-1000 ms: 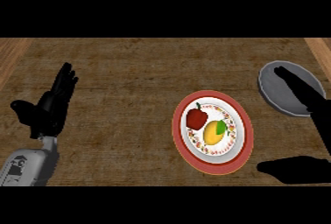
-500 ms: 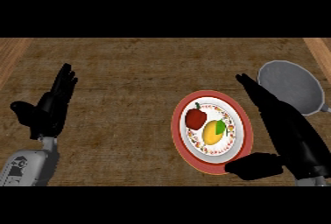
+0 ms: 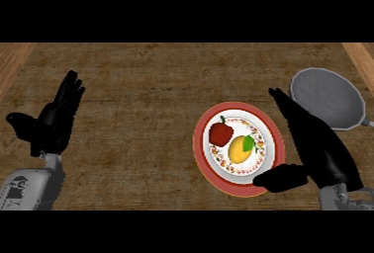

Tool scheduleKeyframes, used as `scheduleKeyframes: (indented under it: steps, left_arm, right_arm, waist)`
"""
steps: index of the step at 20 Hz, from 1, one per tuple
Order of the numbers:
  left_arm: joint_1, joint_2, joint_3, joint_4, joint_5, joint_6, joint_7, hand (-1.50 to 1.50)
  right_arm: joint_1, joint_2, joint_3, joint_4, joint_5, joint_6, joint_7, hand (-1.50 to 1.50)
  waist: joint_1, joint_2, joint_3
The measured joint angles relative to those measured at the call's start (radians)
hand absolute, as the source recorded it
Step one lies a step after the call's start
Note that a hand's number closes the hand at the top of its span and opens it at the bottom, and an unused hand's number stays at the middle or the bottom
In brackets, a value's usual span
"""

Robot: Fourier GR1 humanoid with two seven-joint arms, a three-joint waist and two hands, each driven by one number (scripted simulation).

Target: Pick the lemon from the plate and place it in the pan

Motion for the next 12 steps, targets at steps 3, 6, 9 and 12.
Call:
scheduleKeyframes:
  steps: [3, 6, 9, 12]
  left_arm:
    - [-0.016, -0.005, 0.013, 0.023, -0.008, -0.009, -0.011, 0.00]
    - [-0.013, -0.013, 0.018, 0.024, -0.019, -0.012, -0.011, 0.00]
    - [0.015, -0.026, 0.018, 0.009, -0.034, -0.018, -0.026, 0.00]
    - [0.007, -0.025, 0.031, -0.006, -0.035, -0.026, -0.004, 0.00]
  right_arm:
    - [0.008, 0.016, -0.018, 0.056, -0.002, 0.021, -0.039, -1.50]
    - [0.023, 0.034, -0.026, 0.098, -0.003, 0.047, -0.079, -1.50]
    - [0.037, 0.055, -0.028, 0.122, 0.010, 0.073, -0.111, -1.50]
    - [0.025, 0.073, -0.034, 0.165, 0.025, 0.106, -0.133, -1.50]
  waist:
    - [0.000, 0.001, 0.000]
    - [0.000, 0.001, 0.000]
    - [0.000, 0.000, 0.000]
    - [0.001, 0.000, 0.000]
